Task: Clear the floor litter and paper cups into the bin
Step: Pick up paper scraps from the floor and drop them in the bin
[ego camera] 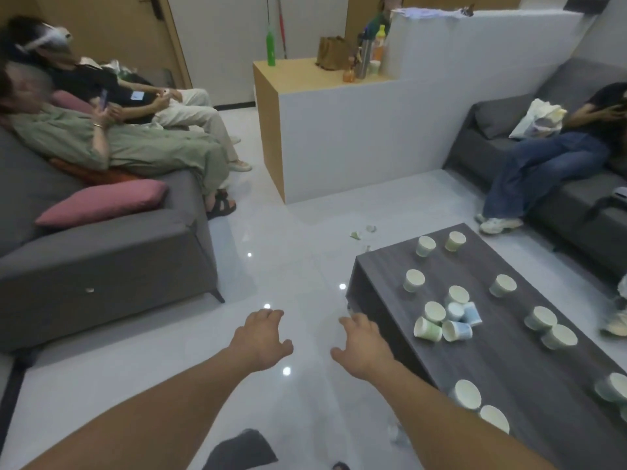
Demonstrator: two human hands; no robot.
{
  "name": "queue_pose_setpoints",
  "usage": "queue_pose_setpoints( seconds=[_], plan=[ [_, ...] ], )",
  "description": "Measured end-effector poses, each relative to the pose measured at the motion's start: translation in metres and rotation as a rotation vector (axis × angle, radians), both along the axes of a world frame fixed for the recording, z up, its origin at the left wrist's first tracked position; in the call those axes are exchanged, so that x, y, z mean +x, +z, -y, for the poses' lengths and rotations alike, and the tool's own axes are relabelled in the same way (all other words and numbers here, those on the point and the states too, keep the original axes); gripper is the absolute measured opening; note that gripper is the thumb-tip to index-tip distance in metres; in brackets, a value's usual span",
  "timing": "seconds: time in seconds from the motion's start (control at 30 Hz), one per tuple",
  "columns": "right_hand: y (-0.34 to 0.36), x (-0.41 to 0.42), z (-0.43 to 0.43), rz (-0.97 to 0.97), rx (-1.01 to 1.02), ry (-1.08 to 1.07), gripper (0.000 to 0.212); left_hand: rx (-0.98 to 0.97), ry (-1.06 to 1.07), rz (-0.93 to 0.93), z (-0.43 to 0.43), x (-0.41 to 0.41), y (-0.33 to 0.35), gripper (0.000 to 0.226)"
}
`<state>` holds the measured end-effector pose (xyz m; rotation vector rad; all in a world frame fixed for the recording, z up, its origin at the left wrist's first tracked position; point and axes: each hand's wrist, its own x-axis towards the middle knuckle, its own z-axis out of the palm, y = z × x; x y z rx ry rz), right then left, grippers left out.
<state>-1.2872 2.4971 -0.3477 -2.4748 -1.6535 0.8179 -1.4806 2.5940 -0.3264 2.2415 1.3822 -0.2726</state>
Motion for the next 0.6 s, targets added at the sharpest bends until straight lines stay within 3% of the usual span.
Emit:
queue_pose_setpoints(
  seconds=[0.23, 0.6],
  plan=[
    [-0.017, 0.054, -0.117, 0.001, -0.072, 0.034, 0.072, -0.079, 0.034, 0.001, -0.114, 0.049, -0.024, 0.073],
    [-0.018, 0.131, -0.343, -0.032, -0.088, -0.071, 0.073, -0.080, -0.047, 0.032, -0.368, 0.145, -0.027, 0.073]
  ],
)
